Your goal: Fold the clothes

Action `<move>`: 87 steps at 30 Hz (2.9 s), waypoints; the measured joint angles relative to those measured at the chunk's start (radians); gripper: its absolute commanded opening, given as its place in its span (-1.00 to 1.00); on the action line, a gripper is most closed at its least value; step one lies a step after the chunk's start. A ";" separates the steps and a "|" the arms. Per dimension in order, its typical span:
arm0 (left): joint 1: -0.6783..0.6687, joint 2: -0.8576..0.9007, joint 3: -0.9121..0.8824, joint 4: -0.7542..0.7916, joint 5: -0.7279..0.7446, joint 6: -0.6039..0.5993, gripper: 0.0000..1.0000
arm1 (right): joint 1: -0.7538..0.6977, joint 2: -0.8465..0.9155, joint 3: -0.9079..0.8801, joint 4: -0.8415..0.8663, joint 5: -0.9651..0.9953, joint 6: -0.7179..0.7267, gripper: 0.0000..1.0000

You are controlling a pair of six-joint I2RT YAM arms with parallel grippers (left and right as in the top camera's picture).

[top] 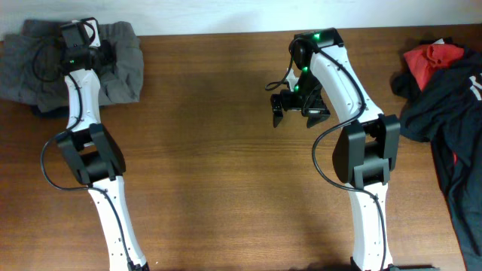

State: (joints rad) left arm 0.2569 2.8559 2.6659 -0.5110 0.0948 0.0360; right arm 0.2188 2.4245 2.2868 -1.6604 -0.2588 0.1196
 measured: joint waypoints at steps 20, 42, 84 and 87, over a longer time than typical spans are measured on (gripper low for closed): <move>-0.030 -0.757 0.013 -0.592 0.393 -0.022 0.98 | 0.000 -0.266 0.000 -0.034 0.000 0.001 0.97; -0.030 -0.982 0.013 -1.146 0.527 0.239 0.98 | 0.000 -0.859 -0.363 -0.032 0.063 0.005 0.97; -0.042 -2.359 -1.989 0.036 0.356 -0.041 0.98 | 0.000 -1.070 -0.467 0.175 0.433 0.216 0.97; -0.042 -2.358 -1.989 0.042 0.356 -0.042 0.98 | 0.000 -1.130 -0.601 0.261 0.454 0.241 0.97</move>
State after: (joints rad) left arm 0.2150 0.4984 0.6765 -0.4694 0.4511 -0.0055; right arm 0.2188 1.2942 1.6855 -1.3998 0.1955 0.3607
